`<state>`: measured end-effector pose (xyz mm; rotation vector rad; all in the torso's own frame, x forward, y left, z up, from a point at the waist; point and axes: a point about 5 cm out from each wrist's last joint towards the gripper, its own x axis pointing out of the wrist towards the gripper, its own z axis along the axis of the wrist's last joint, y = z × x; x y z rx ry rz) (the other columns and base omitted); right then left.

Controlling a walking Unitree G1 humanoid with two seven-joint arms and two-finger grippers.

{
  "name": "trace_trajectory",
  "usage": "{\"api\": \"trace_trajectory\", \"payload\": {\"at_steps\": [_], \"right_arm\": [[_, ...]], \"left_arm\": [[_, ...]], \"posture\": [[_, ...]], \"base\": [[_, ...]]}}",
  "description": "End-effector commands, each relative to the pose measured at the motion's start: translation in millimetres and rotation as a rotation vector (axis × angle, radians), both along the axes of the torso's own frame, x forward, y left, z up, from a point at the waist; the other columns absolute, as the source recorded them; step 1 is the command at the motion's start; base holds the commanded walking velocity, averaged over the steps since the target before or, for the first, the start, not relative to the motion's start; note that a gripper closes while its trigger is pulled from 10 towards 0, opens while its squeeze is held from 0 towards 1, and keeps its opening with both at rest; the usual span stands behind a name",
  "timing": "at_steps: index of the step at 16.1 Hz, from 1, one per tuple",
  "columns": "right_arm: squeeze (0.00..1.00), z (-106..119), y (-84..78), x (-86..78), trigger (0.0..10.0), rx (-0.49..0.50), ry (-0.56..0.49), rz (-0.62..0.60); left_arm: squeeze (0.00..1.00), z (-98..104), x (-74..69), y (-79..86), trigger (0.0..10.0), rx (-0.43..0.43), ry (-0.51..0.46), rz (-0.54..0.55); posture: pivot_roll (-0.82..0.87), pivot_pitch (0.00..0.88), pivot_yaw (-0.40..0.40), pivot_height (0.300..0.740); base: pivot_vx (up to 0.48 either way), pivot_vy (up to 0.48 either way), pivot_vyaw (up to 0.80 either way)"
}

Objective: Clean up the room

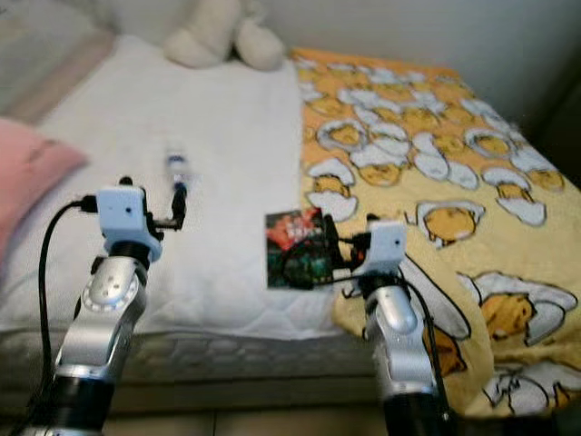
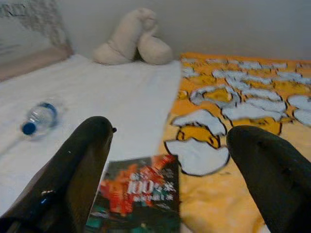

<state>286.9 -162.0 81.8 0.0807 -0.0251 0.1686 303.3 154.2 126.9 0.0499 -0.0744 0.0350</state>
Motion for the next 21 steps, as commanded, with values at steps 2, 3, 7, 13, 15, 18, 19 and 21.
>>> {"api": "trace_trajectory", "payload": {"at_steps": [2, 3, 7, 13, 15, 18, 19, 21], "right_arm": [[0.00, 5.0, -0.6, 0.3, 10.0, -0.019, -0.015, 0.004], [0.00, 5.2, -0.8, -0.3, 10.0, -0.022, -0.016, 0.005], [0.00, 4.4, -0.1, -4.5, 10.0, -0.035, -0.016, 0.021], [0.00, 2.3, 6.3, -23.5, 10.0, -0.034, -0.005, 0.093], [0.00, -0.4, 8.9, -37.9, 10.0, -0.043, 0.011, 0.110], [0.00, -2.3, 8.5, -67.5, 10.0, -0.052, 0.045, 0.117], [0.00, -2.5, 8.4, -71.5, 10.0, -0.052, 0.051, 0.117], [0.00, -4.0, 4.4, -97.4, 10.0, -0.056, 0.102, 0.112]], "left_arm": [[0.00, -6.1, 3.2, -4.7, 10.0, -0.029, 0.034, 0.011], [0.00, -4.9, 4.6, -5.5, 10.0, -0.034, 0.031, 0.012], [0.00, -0.8, 7.7, -5.4, 10.0, -0.061, 0.019, 0.026], [0.00, 14.6, 45.3, 7.8, 10.0, 0.004, 0.012, 0.075], [0.00, 14.6, 65.6, 19.1, 10.0, 0.008, 0.066, 0.102], [0.00, 28.2, 81.1, 58.3, 10.0, 0.049, 0.079, 0.243], [0.00, 29.9, 81.6, 62.4, 10.0, 0.051, 0.077, 0.252], [0.00, 41.1, 86.6, 84.4, 10.0, 0.080, 0.088, 0.291]], "posture": [[-0.02, 0.000, -0.069, 0.740], [-0.02, 0.000, -0.068, 0.740], [-0.03, 0.000, -0.063, 0.740], [-0.07, 0.012, -0.064, 0.740], [-0.11, 0.061, -0.056, 0.740], [-0.17, 0.129, -0.040, 0.740], [-0.17, 0.129, -0.040, 0.740], [-0.21, 0.180, -0.030, 0.740]], "base": [[0.480, 0.000, 0.00], [0.480, 0.000, 0.00], [0.480, 0.000, 0.00], [0.231, 0.000, 0.00], [0.000, 0.000, 0.00], [0.000, 0.000, 0.00], [0.000, 0.000, 0.00], [0.000, 0.000, 0.00]]}}
